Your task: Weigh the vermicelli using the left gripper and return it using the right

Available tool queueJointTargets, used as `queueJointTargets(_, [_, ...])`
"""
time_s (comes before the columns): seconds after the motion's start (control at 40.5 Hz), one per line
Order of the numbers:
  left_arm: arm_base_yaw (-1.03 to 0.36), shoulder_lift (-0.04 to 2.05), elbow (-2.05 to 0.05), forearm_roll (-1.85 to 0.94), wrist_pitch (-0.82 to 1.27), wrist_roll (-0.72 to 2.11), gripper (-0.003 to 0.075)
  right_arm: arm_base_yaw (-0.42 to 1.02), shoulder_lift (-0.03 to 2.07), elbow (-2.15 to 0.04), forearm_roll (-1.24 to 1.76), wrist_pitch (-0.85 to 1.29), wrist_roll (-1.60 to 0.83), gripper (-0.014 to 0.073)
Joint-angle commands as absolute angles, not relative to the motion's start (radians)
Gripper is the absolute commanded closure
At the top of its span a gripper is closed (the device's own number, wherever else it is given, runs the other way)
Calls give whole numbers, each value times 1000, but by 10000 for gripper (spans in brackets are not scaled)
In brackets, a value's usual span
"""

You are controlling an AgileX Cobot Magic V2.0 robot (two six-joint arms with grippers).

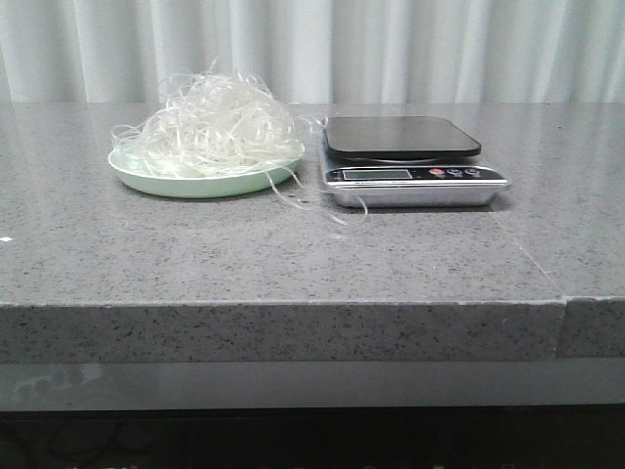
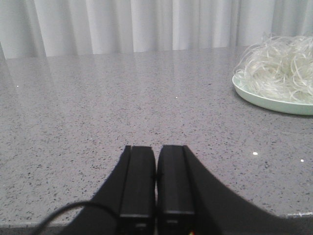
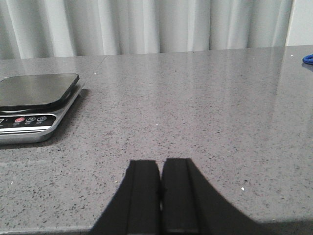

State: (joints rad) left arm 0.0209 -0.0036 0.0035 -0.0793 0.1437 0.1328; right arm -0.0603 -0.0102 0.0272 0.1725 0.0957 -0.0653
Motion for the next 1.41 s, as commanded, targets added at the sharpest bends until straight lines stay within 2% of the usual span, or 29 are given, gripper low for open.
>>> queueJointTargets(0.0, [22, -24, 11, -83, 60, 123, 582, -63, -27, 20, 172, 9, -66, 442])
queueJointTargets(0.297, [22, -24, 11, -85, -85, 123, 582, -63, -27, 20, 172, 11, -66, 442])
queueJointTargets(0.42, [22, -24, 11, -85, -228, 123, 583, -63, -27, 20, 172, 11, -66, 442])
queueJointTargets(0.569, [22, -24, -12, -107, -528, 123, 583, -63, -27, 20, 172, 11, -66, 442])
queueJointTargets(0.618, [22, -22, -58, -129, -542, 123, 583, -63, -27, 20, 172, 11, -66, 442])
queueJointTargets(0.742, [22, 19, -281, -141, -353, 123, 583, -63, -27, 20, 172, 11, -66, 442])
queueJointTargets(0.915, [22, 225, -673, -141, -33, 123, 582, -63, -27, 20, 172, 11, -66, 442])
queueJointTargets(1.112, [13, 487, -910, -143, 178, 123, 570, -63, -27, 20, 172, 11, -66, 442])
queueJointTargets(1.211, [-21, 592, -955, -163, 189, 123, 505, -63, -27, 20, 172, 11, -66, 442])
queueJointTargets(1.384, [-138, 777, -1014, -198, 225, 123, 333, -63, -27, 20, 172, 11, -66, 442])
